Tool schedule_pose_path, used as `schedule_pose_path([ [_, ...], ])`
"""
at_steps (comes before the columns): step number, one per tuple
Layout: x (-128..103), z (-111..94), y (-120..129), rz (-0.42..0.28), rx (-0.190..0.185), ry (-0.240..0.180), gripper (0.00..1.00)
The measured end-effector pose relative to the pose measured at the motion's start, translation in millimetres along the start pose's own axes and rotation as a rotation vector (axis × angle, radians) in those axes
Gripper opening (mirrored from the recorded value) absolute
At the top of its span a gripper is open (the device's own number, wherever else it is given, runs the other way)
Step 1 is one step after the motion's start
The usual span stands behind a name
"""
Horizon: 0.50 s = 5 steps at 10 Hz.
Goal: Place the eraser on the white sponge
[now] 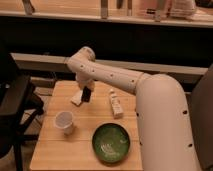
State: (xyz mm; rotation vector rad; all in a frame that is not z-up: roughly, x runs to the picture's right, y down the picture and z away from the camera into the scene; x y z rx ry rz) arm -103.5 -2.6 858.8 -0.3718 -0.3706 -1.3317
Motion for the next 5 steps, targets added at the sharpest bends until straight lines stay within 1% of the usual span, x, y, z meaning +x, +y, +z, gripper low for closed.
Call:
schedule_pose_path([
  [2, -1, 1, -1, -0.023, 0.001, 0.004, 0.0],
  [4, -3, 3, -14, -0.06, 0.002, 0.007, 0.0],
  [5, -6, 6, -27, -0.091, 0.001, 0.008, 0.0],
])
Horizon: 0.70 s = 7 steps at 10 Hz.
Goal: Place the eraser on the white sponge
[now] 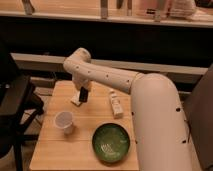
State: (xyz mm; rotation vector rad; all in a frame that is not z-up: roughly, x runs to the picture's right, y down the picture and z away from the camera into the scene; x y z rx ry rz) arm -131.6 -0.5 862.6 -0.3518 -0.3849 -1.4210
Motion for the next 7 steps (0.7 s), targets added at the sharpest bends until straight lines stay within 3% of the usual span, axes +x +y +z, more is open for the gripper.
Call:
schedule_pose_path([
  [7, 0, 9, -22, -0.099, -0.007, 0.01, 0.0],
])
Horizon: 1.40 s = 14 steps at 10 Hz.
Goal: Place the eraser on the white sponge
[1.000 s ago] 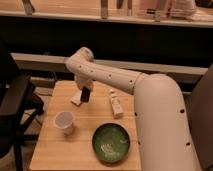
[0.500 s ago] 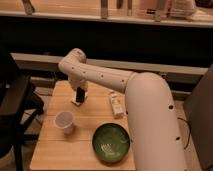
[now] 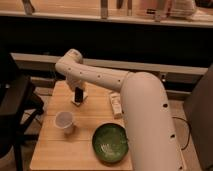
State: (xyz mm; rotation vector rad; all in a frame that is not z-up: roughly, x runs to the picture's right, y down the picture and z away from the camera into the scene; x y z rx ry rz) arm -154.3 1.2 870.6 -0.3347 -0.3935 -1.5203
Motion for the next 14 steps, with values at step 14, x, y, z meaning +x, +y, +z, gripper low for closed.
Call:
schedule_pose_path([
  [14, 18, 34, -13, -0.097, 0.01, -0.008, 0.0],
])
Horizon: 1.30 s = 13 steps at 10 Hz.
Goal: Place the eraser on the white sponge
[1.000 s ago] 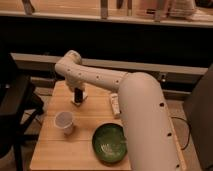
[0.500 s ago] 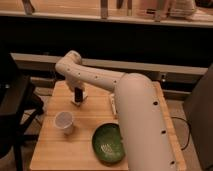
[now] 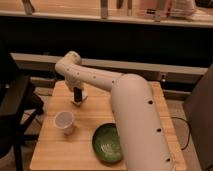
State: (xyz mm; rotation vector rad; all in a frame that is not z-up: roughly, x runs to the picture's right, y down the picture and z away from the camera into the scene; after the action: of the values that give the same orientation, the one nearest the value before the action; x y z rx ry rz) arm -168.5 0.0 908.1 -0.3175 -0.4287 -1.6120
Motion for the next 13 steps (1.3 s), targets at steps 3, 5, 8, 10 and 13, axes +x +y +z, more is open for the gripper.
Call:
schedule_pose_path([
  [3, 5, 8, -1, -0.013, 0.004, -0.001, 0.0],
  [5, 7, 14, 1, -0.021, 0.007, -0.002, 0.0],
  [8, 10, 19, 2, -0.041, 0.011, 0.0, 0.0],
  [10, 11, 20, -2, -0.059, 0.015, -0.001, 0.0],
  [13, 14, 26, -5, -0.081, 0.02, 0.0, 0.0],
])
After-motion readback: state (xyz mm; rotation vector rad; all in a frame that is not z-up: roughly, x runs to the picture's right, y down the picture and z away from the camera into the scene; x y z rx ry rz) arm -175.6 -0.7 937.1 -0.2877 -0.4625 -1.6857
